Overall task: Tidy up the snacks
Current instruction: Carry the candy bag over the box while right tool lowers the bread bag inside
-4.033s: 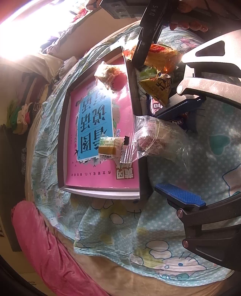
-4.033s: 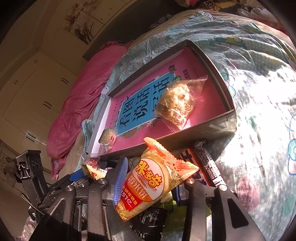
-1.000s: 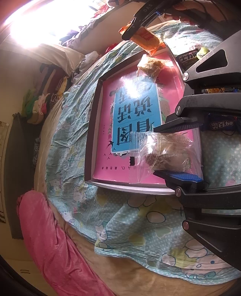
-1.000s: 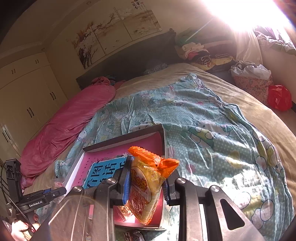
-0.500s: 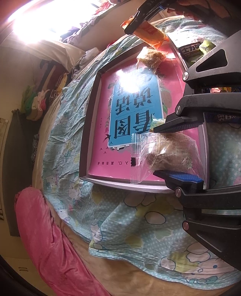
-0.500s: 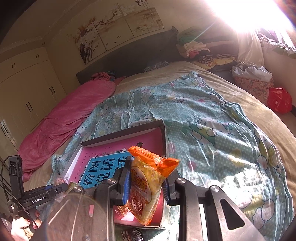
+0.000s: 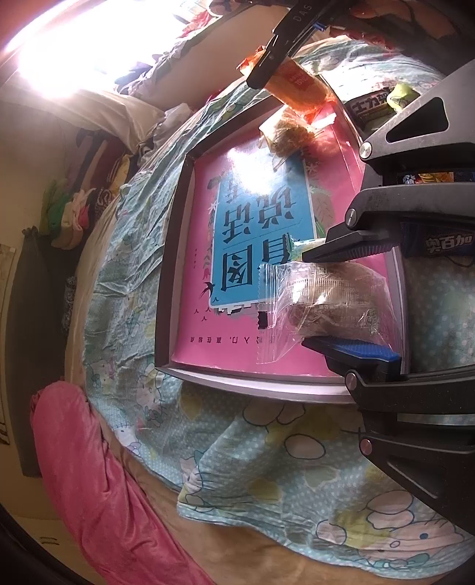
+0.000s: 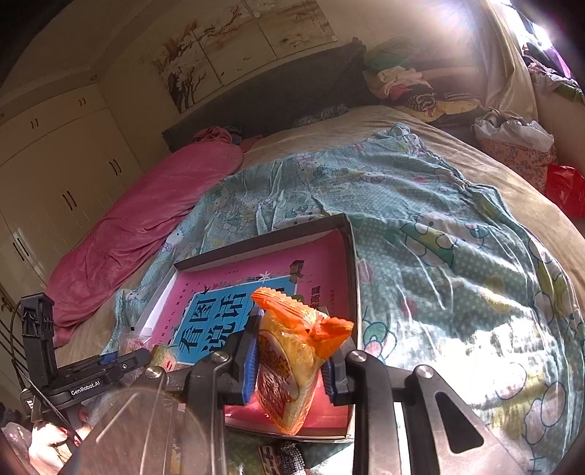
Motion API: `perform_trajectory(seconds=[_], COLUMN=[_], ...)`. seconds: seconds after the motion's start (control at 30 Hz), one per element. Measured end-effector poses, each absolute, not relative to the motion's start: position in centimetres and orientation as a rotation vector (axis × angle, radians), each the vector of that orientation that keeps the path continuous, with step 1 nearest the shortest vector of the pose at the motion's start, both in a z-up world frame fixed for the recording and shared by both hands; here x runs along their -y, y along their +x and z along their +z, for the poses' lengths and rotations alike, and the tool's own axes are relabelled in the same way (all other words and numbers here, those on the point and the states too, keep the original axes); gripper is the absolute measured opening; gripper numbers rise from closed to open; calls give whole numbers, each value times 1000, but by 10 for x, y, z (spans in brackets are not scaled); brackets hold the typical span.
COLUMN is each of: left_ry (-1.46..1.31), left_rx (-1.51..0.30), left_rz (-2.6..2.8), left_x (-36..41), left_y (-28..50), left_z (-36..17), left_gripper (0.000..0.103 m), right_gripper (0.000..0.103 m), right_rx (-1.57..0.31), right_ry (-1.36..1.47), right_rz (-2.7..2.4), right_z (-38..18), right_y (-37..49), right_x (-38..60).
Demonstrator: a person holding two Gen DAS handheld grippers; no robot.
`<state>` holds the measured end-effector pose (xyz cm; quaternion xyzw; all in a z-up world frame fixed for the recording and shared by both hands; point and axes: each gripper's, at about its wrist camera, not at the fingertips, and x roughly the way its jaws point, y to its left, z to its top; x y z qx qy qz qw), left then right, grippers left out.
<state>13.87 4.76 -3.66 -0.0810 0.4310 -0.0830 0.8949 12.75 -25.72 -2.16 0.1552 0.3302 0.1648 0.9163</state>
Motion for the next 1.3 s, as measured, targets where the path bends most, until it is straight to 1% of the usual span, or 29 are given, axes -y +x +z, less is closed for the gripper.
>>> perform_trajectory(seconds=[0.53, 1.3], left_ry=[-172, -179], left_rx=[-898, -905], left_rz=[-178, -154], left_x=[-47, -55], left_y=[135, 129], left_z=[-37, -36], left_gripper=[40, 40], right_gripper=[28, 30], right_rx=[-752, -813], right_ry=[315, 349], right_rz=[405, 345], right_z=[-39, -48], right_y=[130, 119], right_x=[240, 258])
